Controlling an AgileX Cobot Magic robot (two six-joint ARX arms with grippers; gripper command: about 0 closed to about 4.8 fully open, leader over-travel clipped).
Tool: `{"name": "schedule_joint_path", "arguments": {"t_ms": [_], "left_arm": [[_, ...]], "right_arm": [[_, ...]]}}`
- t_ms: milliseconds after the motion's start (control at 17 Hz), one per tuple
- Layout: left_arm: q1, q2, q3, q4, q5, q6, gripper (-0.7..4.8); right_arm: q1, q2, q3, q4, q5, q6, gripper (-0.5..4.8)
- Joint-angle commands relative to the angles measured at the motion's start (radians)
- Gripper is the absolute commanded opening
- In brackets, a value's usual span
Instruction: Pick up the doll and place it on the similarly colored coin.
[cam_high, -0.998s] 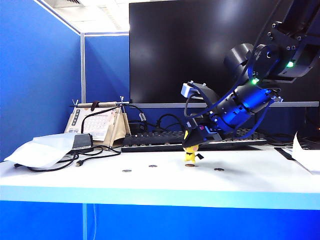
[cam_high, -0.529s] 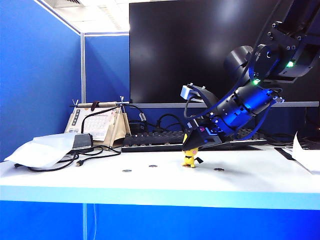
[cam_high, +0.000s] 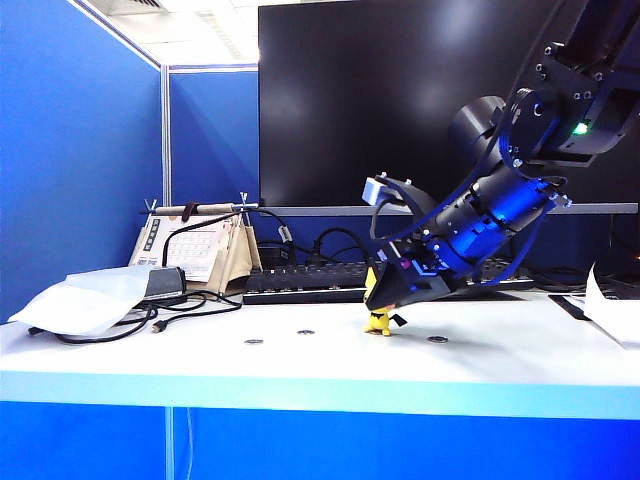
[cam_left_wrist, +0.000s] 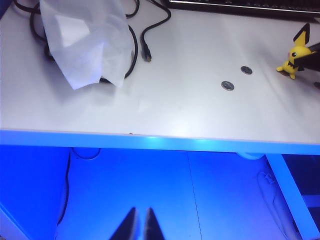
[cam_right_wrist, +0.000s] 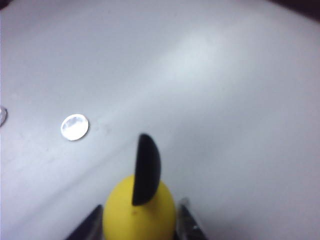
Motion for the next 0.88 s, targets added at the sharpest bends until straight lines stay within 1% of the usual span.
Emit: {"name": "schedule_joint_path", "arguments": {"t_ms": [59, 470, 529, 587, 646, 705, 764, 881], "left_arm": [[0.001, 0.0, -0.001, 0.005, 0.001, 0.002, 0.3], [0.001, 0.0, -0.001, 0.005, 0.002, 0.002, 0.3], [0.001, 0.0, -0.001, 0.005, 0.001, 0.001, 0.3], [0.001, 0.0, -0.001, 0.005, 0.001, 0.002, 0.3], [0.001, 0.0, -0.001, 0.005, 0.001, 0.002, 0.3], [0.001, 0.0, -0.001, 0.005, 0.001, 0.002, 0.3], [0.001, 0.0, -0.001, 0.005, 0.001, 0.002, 0.3], [0.001, 0.0, -0.001, 0.005, 0.001, 0.002, 0.3]], "right_arm": [[0.003, -0.003, 0.003, 0.0, -0.002, 0.003, 2.72], [0.003, -0.004, 0.004, 0.0, -0.001, 0.004, 2.76], [0.003, -0.004, 0.004, 0.003, 0.025, 0.004, 2.77], [0.003, -0.004, 0.004, 0.005, 0.048, 0.004, 3.0], [0.002, -0.004, 0.005, 0.013, 0.058, 0.004, 3.46], [0.002, -0.004, 0.005, 0.021, 0.058, 0.004, 3.68], [0.002, -0.005, 0.005, 0.035, 0.059, 0.005, 4.24], [0.002, -0.005, 0.017, 0.041, 0.059, 0.027, 4.29]]}}
